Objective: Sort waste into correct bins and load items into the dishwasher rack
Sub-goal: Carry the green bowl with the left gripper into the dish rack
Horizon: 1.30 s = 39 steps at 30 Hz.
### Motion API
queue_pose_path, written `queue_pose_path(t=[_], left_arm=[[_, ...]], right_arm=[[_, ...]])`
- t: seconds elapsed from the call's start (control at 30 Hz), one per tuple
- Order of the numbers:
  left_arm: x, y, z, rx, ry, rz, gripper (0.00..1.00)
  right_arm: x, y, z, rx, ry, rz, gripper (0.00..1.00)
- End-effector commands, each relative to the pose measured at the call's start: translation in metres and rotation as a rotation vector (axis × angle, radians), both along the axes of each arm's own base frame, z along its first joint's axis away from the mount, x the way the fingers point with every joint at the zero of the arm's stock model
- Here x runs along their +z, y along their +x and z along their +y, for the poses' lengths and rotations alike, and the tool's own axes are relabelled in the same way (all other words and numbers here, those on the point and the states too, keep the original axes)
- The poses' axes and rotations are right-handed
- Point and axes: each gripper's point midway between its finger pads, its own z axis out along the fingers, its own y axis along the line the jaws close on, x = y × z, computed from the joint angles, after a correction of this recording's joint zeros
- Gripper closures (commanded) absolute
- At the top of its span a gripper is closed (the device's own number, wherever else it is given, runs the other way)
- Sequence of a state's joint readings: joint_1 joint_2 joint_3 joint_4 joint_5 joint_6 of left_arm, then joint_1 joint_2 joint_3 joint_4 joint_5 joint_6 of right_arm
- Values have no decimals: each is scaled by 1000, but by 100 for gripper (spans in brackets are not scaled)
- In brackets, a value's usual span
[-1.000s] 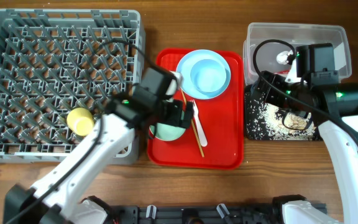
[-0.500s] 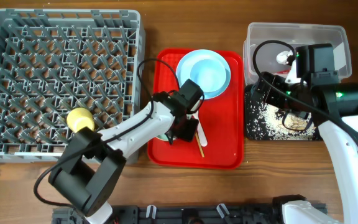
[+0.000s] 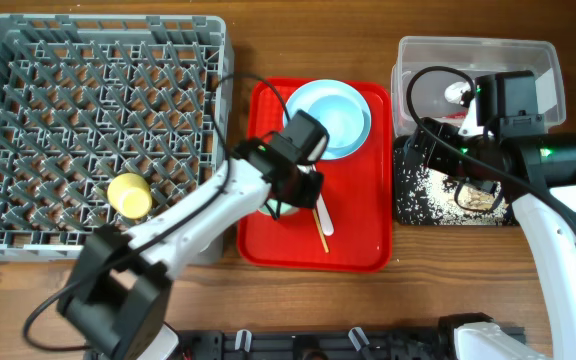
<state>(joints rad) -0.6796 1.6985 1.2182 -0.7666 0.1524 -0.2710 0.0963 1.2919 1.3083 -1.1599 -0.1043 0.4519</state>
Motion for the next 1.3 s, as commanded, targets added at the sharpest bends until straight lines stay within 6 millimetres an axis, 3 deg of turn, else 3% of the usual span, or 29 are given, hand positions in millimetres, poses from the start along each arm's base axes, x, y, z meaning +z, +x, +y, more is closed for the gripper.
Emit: queue_pose_path(t=[0.0,0.13,0.27,0.5,0.67,0.9,1.27], left_arm=[[76,36,22,99,-125,-155,96],[117,58,63,198,-222,-234,96],[143,71,103,201,-355,-263,96],[159,87,160,199,-601,-260,96],[149,100,199,284,-728,-215,96],[136,107,216,327,-886,-132,96],[125,109,213,338,-951,-63,96]], right_arm=[[6,3,-5,-15,-18,-17,0],[6,3,-5,-8,-26,-18,0],[6,3,-5,-8,-26,-18,0],[6,3,-5,-8,-26,-17,0],[6,3,-5,-8,-26,-17,0],[6,3,-5,-8,-25,-17,0],[6,3,-5,8,-33,-20,0]])
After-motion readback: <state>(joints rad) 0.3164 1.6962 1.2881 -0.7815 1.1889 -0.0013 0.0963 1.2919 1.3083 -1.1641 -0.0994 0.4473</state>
